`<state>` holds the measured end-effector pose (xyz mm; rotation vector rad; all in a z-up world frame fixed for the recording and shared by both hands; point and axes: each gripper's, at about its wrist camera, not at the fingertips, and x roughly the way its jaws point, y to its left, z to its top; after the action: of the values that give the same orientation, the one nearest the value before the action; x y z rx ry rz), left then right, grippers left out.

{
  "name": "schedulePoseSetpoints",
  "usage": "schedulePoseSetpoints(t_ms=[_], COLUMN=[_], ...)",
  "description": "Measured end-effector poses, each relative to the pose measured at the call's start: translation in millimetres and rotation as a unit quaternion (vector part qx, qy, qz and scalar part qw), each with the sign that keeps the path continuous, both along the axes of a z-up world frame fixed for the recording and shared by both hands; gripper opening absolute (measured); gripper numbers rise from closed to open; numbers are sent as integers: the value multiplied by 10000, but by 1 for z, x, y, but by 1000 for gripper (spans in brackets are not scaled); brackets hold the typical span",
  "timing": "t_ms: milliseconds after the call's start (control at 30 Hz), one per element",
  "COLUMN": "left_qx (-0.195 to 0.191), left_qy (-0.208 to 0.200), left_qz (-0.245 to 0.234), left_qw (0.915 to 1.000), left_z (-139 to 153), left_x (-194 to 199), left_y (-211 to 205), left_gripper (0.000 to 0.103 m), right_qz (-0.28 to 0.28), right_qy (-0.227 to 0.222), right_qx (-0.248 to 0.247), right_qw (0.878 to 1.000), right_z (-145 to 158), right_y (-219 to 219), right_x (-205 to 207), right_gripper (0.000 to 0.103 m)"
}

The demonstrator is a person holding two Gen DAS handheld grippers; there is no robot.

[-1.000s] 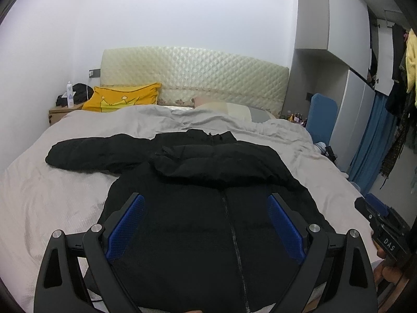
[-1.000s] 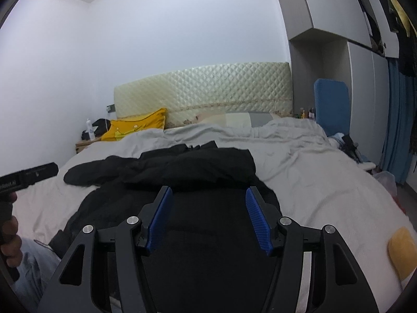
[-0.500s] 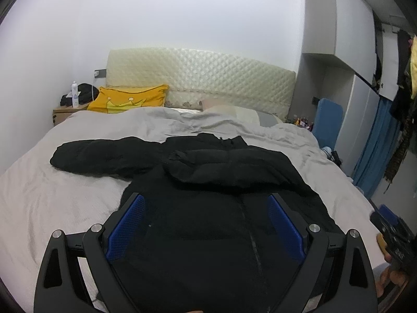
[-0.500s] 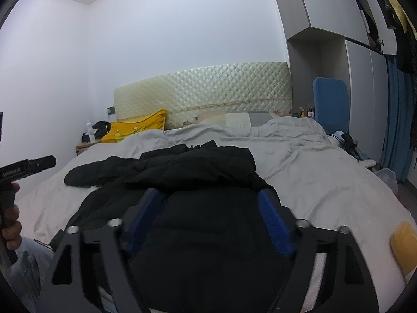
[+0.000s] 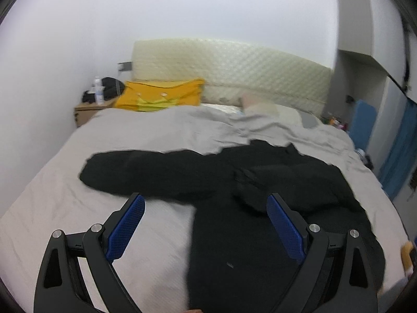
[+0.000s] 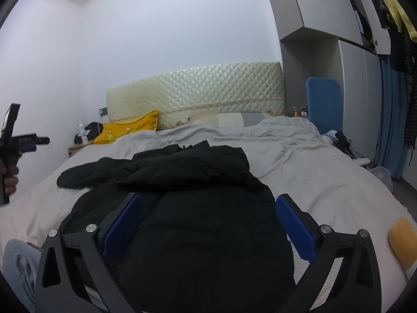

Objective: Fold large clothes
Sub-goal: 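Move the left tool to the other sleeve cuff and grasp it, then lift the sleeve with the left tool and fold it across the jacket body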

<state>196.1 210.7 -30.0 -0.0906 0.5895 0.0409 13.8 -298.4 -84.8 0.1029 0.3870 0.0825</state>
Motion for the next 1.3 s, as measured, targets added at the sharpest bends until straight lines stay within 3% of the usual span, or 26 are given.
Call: schedulePoseSetpoints(t_ms=[167, 367, 467, 567, 733, 967, 1167, 1300], left_qx=[-392, -774, -1093, -1836, -2874, -3646, -4087, -4056], left_qy=[165, 900, 1162, 1273, 1168, 837, 362, 167], left_qz=[298, 889, 1270, 1568, 1924, 2336, 2390, 2402], left_qw=[9987, 9890, 9790, 9620, 9310, 8975, 8801, 8818], left_z=[-7, -60, -91, -124, -178, -238, -277, -289], left_x=[48, 111, 130, 140, 153, 178, 204, 224], left_y=[66, 150, 188, 228, 283, 347, 393, 411], left_gripper=[95, 95, 95, 95, 95, 94, 93, 92], right_qz=[-51, -130, -130, -194, -382, -678, -815, -854], right_qy=[140, 294, 345, 427, 547, 874, 1073, 1121], right_qx=[-16, 5, 91, 165, 249, 388, 344, 250], right_qw=[9999, 9995, 9993, 9988, 9975, 9931, 9903, 9897], right_z=[-5, -11, -14, -17, -22, -33, -41, -43], right_y=[5, 12, 14, 16, 18, 24, 35, 44], right_x=[8, 16, 19, 23, 33, 59, 81, 91], right_gripper=[103, 103, 103, 103, 103, 103, 103, 103])
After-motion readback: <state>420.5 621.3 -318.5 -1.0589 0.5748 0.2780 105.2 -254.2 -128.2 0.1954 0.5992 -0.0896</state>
